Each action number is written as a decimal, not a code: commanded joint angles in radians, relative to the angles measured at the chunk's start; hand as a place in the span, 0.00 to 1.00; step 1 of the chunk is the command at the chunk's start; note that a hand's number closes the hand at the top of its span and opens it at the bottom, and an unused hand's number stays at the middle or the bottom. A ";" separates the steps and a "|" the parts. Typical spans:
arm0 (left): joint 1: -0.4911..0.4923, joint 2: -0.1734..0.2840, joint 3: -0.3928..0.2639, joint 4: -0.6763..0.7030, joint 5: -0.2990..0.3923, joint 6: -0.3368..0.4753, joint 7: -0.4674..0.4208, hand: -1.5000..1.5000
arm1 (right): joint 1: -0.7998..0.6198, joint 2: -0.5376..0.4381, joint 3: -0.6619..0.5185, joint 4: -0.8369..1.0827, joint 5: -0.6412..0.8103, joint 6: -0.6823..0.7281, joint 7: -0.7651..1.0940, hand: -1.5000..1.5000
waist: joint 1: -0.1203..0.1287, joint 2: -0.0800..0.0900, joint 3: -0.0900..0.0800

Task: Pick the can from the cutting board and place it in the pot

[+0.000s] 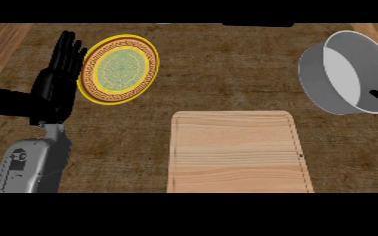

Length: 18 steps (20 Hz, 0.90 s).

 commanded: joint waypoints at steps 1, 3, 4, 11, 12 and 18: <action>-0.024 0.007 -0.003 -0.029 -0.011 0.018 0.046 0.50 | -0.062 -0.001 0.025 0.105 0.005 0.085 -0.067 0.00 | 0.001 0.001 0.005; -0.036 -0.002 0.013 0.021 0.013 -0.007 0.007 0.50 | -0.057 0.005 0.001 0.147 -0.011 0.023 -0.156 0.00 | -0.005 0.003 0.005; 0.004 -0.012 -0.021 -0.039 -0.011 0.008 0.032 0.50 | -0.083 0.022 -0.014 0.151 -0.025 0.008 -0.158 0.00 | 0.007 0.003 0.006; -0.002 -0.034 -0.028 -0.023 -0.032 0.034 0.028 0.50 | -0.149 -0.022 -0.163 0.195 -0.206 0.183 -0.157 0.00 | -0.013 -0.002 0.005; -0.027 -0.022 -0.005 0.021 -0.025 0.028 0.013 0.50 | -0.165 -0.033 -0.175 0.209 -0.219 0.201 -0.119 0.00 | -0.017 -0.001 0.004; 0.030 0.006 0.026 -0.038 0.026 -0.021 0.016 0.50 | -0.094 -0.133 -0.299 0.276 -0.344 0.308 -0.157 0.00 | -0.007 0.004 0.006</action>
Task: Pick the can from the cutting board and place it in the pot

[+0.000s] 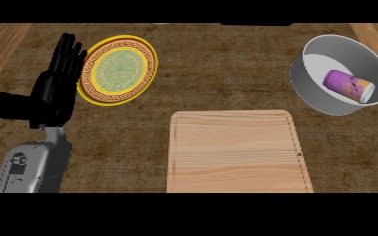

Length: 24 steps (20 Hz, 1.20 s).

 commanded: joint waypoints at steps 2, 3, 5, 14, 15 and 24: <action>-0.005 0.037 0.024 -0.002 0.019 -0.040 -0.004 0.50 | -0.007 -0.085 -0.084 0.035 -0.090 0.067 0.025 0.00 | 0.005 0.004 0.001; -0.036 -0.014 -0.007 -0.001 -0.008 0.013 0.003 0.50 | 0.043 -0.072 -0.104 0.039 -0.112 0.071 -0.036 0.00 | -0.005 0.003 0.001; -0.003 -0.012 -0.022 -0.016 -0.021 0.009 0.010 0.50 | 0.066 -0.109 -0.118 0.048 -0.124 0.093 -0.053 0.00 | 0.006 0.007 0.003; 0.019 -0.020 -0.027 -0.034 -0.023 0.005 -0.006 0.50 | 0.150 -0.249 -0.199 0.080 -0.201 0.221 -0.049 0.00 | 0.016 0.013 0.007; -0.021 0.007 0.005 -0.006 0.004 -0.011 0.020 0.50 | 0.145 -0.239 -0.194 0.074 -0.199 0.210 -0.048 0.00 | 0.014 0.014 0.006; -0.034 0.008 0.015 0.019 0.003 -0.012 0.001 0.50 | 0.223 -0.297 -0.230 0.074 -0.237 0.280 -0.061 0.00 | 0.006 0.016 0.009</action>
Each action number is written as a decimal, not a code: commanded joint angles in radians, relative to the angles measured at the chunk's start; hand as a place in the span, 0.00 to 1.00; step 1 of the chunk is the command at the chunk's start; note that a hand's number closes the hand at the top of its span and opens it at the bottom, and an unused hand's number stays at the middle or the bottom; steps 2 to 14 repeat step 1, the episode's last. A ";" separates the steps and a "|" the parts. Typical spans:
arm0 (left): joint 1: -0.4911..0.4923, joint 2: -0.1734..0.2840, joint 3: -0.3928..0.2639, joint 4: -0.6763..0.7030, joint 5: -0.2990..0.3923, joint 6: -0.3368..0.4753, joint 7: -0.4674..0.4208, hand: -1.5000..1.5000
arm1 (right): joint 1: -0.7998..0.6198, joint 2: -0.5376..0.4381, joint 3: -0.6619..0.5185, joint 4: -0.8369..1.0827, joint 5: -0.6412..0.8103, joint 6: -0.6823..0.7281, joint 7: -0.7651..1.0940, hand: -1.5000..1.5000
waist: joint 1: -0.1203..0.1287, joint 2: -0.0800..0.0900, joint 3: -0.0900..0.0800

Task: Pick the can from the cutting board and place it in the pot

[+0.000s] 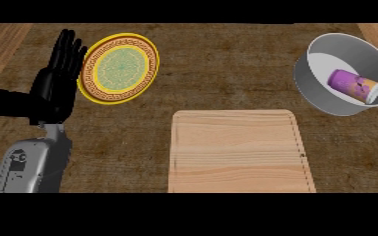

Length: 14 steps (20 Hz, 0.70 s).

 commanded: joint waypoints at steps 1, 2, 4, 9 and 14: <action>0.019 -0.018 -0.011 0.007 -0.010 0.006 -0.022 0.50 | 0.061 -0.011 -0.007 -0.003 -0.007 0.059 -0.068 0.00 | -0.003 0.002 0.003; 0.019 -0.018 -0.011 0.007 -0.010 0.006 -0.022 0.50 | 0.061 -0.011 -0.007 -0.003 -0.007 0.059 -0.068 0.00 | -0.003 0.002 0.003; 0.019 -0.018 -0.011 0.007 -0.010 0.006 -0.022 0.50 | 0.061 -0.011 -0.007 -0.003 -0.007 0.059 -0.068 0.00 | -0.003 0.002 0.003; 0.019 -0.018 -0.011 0.007 -0.010 0.006 -0.022 0.50 | 0.061 -0.011 -0.007 -0.003 -0.007 0.059 -0.068 0.00 | -0.003 0.002 0.003; 0.019 -0.018 -0.011 0.007 -0.010 0.006 -0.022 0.50 | 0.061 -0.011 -0.007 -0.003 -0.007 0.059 -0.068 0.00 | -0.003 0.002 0.003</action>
